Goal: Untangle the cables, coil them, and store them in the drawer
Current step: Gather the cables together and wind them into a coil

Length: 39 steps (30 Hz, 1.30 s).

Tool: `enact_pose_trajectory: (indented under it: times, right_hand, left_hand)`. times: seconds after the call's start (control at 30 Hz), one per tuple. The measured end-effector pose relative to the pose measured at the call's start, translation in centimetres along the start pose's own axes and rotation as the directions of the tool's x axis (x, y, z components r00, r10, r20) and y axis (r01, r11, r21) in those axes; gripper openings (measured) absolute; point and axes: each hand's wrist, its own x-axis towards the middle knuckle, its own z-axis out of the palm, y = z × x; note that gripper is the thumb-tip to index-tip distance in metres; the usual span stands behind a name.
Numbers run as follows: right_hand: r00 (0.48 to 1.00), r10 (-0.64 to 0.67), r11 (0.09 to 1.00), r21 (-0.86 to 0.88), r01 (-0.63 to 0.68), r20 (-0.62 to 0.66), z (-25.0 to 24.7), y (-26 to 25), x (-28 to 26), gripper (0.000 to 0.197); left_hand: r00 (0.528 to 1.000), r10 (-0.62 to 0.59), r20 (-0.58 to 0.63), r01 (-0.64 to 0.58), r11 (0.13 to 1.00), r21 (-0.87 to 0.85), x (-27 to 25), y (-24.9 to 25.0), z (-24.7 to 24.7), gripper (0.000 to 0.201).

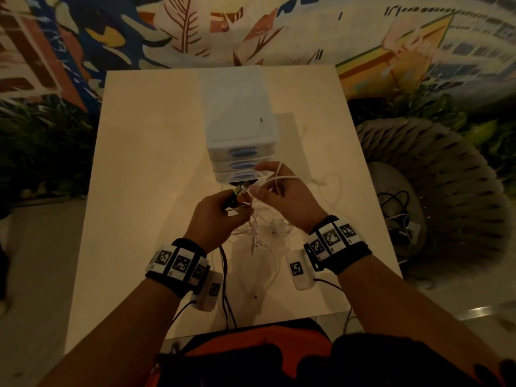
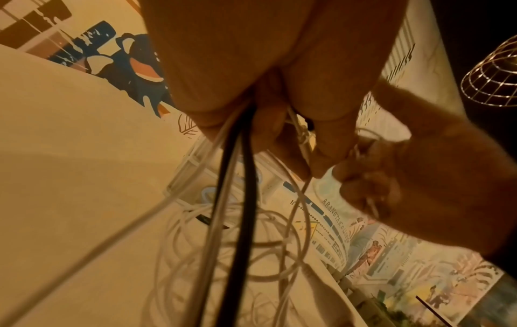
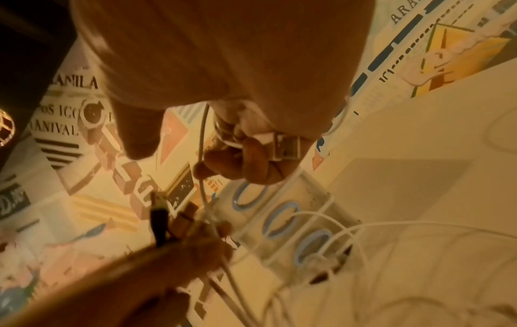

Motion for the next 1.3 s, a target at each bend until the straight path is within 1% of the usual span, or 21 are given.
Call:
enact_pose_trajectory:
  times: [0.03, 0.07, 0.1, 0.13, 0.23, 0.3, 0.33, 0.43, 0.47, 0.53, 0.6, 0.63, 0.7, 0.73, 0.8, 0.9, 0.97, 1.03, 1.17, 1.2, 1.3]
  right_hand:
    - [0.999, 0.031, 0.997, -0.078, -0.029, 0.022, 0.1, 0.8, -0.2, 0.034]
    - [0.996, 0.070, 0.988, -0.144, -0.063, 0.046, 0.3, 1.6, -0.4, 0.031]
    - [0.993, 0.103, 0.979, -0.182, -0.089, 0.065, 0.6, 2.2, -0.6, 0.023]
    - [0.992, 0.116, 0.974, -0.204, -0.102, 0.057, 0.8, 2.7, -0.8, 0.016]
    - [0.998, 0.050, 0.976, -0.209, -0.056, -0.036, 1.3, 2.9, -0.9, 0.013]
    - [0.998, -0.018, 0.982, -0.190, 0.005, -0.066, 1.5, 2.5, -0.7, 0.012]
    - [0.997, -0.036, 0.984, -0.175, 0.023, -0.074, 1.6, 2.3, -0.5, 0.012]
    - [0.991, -0.050, 0.995, -0.089, 0.039, -0.126, 1.3, 1.2, 0.4, 0.016]
    - [0.986, -0.066, 0.997, -0.058, 0.058, -0.152, 1.1, 0.7, 0.7, 0.017]
    - [0.974, -0.083, 0.995, 0.044, 0.095, -0.209, 0.4, -0.2, 1.1, 0.017]
    - [0.965, -0.048, 0.985, 0.151, 0.089, -0.258, -0.3, -0.7, 1.2, 0.015]
    - [0.964, -0.030, 0.982, 0.172, 0.078, -0.265, -0.5, -0.7, 1.0, 0.015]
    - [0.972, -0.017, 0.990, 0.129, 0.048, -0.234, -0.4, 0.0, 0.7, 0.010]
    - [0.981, -0.013, 0.995, 0.090, 0.031, -0.191, -0.2, 0.5, 0.4, 0.009]
    - [0.996, 0.024, 1.000, 0.016, -0.023, -0.089, 0.7, 1.3, -0.2, 0.012]
    - [0.997, 0.073, 0.996, -0.053, -0.072, 0.010, 1.7, 1.7, -0.9, 0.003]
    - [0.999, 0.050, 0.995, -0.086, -0.049, 0.005, 1.7, 1.3, -1.1, 0.006]
    - [1.000, 0.028, 0.995, -0.097, -0.027, 0.009, 1.5, 0.5, -0.9, 0.009]
    - [0.999, -0.033, 0.998, -0.050, 0.034, 0.021, 0.8, -1.4, -0.3, 0.006]
    - [0.999, -0.054, 0.998, -0.026, 0.054, 0.007, 0.7, -2.0, -0.1, 0.006]
    - [0.989, -0.121, 0.992, 0.034, 0.125, -0.086, 0.2, -2.8, 0.3, 0.006]
  left_hand:
    - [1.000, 0.000, -0.018, 0.000, 1.000, -0.026, 0.0, 0.3, -0.1, 0.016]
    - [0.999, 0.000, -0.036, -0.002, 0.998, -0.059, -0.1, 0.6, -0.3, 0.015]
    - [0.999, 0.002, -0.050, -0.007, 0.996, -0.090, -0.1, 0.9, -0.4, 0.016]
    - [0.998, 0.008, -0.060, -0.015, 0.994, -0.112, -0.1, 1.1, -0.5, 0.018]
    - [0.998, 0.008, -0.066, -0.017, 0.991, -0.136, -0.2, 1.5, -0.5, 0.019]
    - [0.998, -0.023, -0.055, 0.014, 0.989, -0.149, 0.0, 1.3, -0.5, 0.017]
    - [0.999, -0.027, -0.036, 0.023, 0.993, -0.116, 0.1, 1.0, -0.5, 0.017]
    - [0.998, -0.009, 0.063, 0.005, 0.998, 0.070, 0.2, 0.0, -0.2, 0.014]
    - [0.997, -0.017, 0.075, 0.009, 0.994, 0.105, 0.1, -0.4, 0.0, 0.015]
    - [0.996, -0.056, 0.063, 0.049, 0.993, 0.104, 0.0, -1.1, 0.0, 0.018]
    - [0.995, -0.091, 0.034, 0.089, 0.995, 0.053, -0.1, -1.5, -0.1, 0.017]
    - [0.994, -0.104, 0.022, 0.103, 0.995, 0.014, -0.2, -1.5, -0.2, 0.016]
    - [0.994, -0.111, 0.020, 0.112, 0.993, -0.037, -0.4, -1.2, -0.4, 0.017]
    - [0.995, -0.102, 0.020, 0.103, 0.994, -0.046, -0.5, -0.8, -0.4, 0.018]
    - [0.998, -0.066, 0.023, 0.068, 0.996, -0.065, -0.6, -0.2, -0.4, 0.016]
    - [0.999, -0.001, 0.044, 0.004, 0.997, -0.074, -0.8, 0.7, -0.3, 0.022]
    - [0.999, 0.013, 0.033, -0.010, 0.997, -0.079, -0.9, 0.9, -0.3, 0.024]
    - [0.999, -0.001, 0.035, 0.005, 0.995, -0.100, -1.0, 0.8, -0.3, 0.026]
    - [0.994, -0.054, 0.094, 0.053, 0.999, 0.010, -0.9, -0.6, 0.3, 0.011]
    - [0.992, -0.073, 0.105, 0.071, 0.997, 0.026, -0.9, -1.1, 0.4, 0.006]
    - [0.992, -0.112, 0.064, 0.112, 0.994, 0.014, -1.0, -2.0, 0.4, 0.010]
